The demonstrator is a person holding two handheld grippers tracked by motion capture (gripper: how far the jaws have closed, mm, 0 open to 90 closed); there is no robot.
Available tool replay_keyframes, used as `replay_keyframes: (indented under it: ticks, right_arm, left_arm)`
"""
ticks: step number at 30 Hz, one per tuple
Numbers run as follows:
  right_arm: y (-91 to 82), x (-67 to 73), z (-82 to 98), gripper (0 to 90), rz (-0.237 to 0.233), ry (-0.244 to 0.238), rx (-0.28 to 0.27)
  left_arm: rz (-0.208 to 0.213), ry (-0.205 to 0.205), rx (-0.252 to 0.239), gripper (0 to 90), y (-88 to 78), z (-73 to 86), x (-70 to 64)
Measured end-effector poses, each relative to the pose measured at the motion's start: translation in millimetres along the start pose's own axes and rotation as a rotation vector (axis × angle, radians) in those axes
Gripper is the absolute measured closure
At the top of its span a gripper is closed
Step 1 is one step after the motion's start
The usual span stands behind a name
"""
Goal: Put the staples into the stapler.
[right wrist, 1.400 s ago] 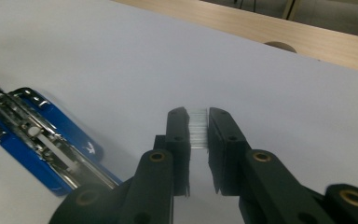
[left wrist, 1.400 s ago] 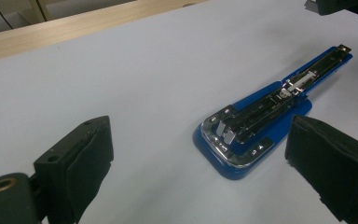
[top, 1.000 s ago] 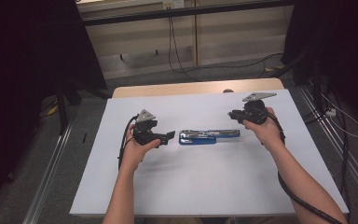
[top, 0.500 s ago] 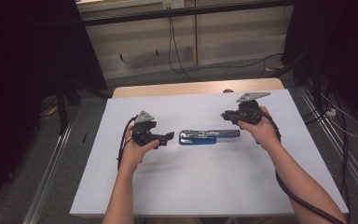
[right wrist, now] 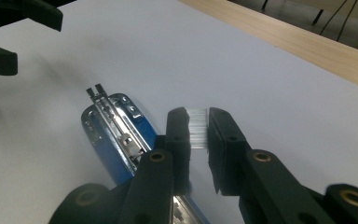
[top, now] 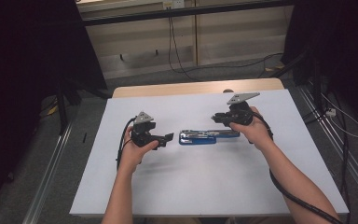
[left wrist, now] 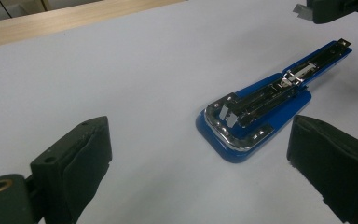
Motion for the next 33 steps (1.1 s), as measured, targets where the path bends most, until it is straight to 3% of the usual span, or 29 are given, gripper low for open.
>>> replay_keyframes:
  ticks: [15, 18, 33]
  right_arm:
    - [14.3, 12.0, -6.7, 79.3, -0.079, -0.06, 0.022]
    - [16.6, 13.9, -8.2, 79.3, -0.112, -0.061, 0.015]
    - [25.7, 20.5, -13.4, 79.3, -0.167, -0.098, 0.019]
  left_arm:
    - [-0.005, -0.001, 0.0, 6.6, -3.8, 2.8, 2.7]
    - [0.005, -0.019, -0.004, 6.6, -4.8, 3.1, 2.3]
    - [0.002, -0.014, -0.003, 6.6, -7.5, 5.0, 4.5]
Point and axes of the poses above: each handheld gripper's, and its own axes: y roughly forward along the jaws, z roughly out of its underside, x roughly to its left, the point moved 5 cm from there along y, roughly forward along the jaws, and after that the axes turned 9 degrees about -z, right-handed, at the moved point
